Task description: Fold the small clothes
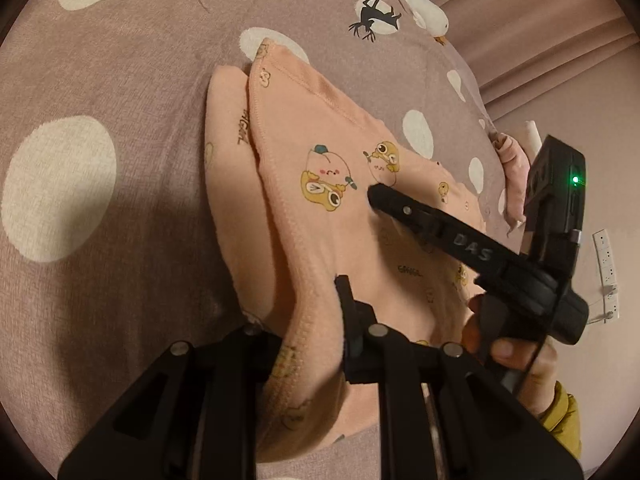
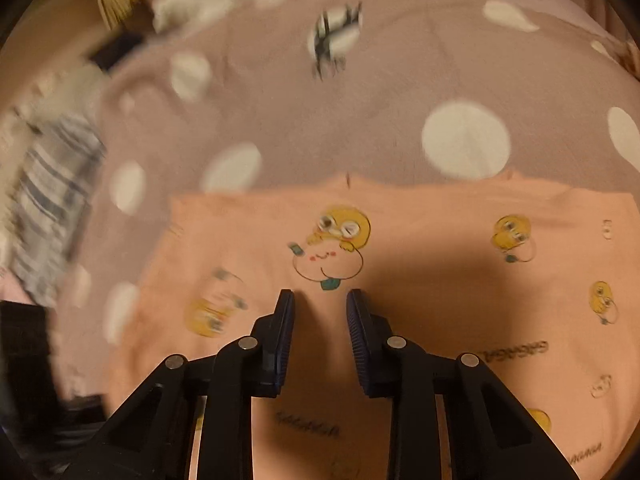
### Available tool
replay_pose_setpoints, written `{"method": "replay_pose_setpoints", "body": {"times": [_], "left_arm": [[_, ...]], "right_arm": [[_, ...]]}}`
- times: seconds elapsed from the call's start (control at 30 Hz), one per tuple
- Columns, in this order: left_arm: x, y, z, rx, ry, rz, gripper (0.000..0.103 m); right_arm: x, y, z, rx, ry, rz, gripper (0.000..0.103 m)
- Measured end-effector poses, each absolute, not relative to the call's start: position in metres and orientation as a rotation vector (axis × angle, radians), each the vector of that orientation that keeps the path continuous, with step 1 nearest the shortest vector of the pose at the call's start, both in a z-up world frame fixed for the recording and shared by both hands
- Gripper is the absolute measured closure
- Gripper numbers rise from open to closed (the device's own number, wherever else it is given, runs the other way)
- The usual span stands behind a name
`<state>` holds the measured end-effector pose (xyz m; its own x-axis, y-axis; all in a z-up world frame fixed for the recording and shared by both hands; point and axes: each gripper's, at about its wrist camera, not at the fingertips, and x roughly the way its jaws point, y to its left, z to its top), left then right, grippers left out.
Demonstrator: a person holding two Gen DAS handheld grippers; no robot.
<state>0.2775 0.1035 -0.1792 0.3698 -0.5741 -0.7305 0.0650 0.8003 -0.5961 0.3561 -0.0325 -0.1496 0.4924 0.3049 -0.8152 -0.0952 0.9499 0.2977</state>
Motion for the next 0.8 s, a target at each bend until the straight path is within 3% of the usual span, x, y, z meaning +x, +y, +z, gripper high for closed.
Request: {"method": "replay_pose_setpoints", "body": {"times": [0.63,0.8], "left_arm": [[0.279,0.102,-0.179,-0.509,1.117,-0.416,0.085],[0.279,0.101,-0.177,-0.511,1.120,-0.394,0.085]], "right_arm": [[0.285,-0.025,-0.128,0.082,1.012,0.334,0.075],[0.269,-0.016,-0.147,0.016,1.022,0.367,0.075]]}}
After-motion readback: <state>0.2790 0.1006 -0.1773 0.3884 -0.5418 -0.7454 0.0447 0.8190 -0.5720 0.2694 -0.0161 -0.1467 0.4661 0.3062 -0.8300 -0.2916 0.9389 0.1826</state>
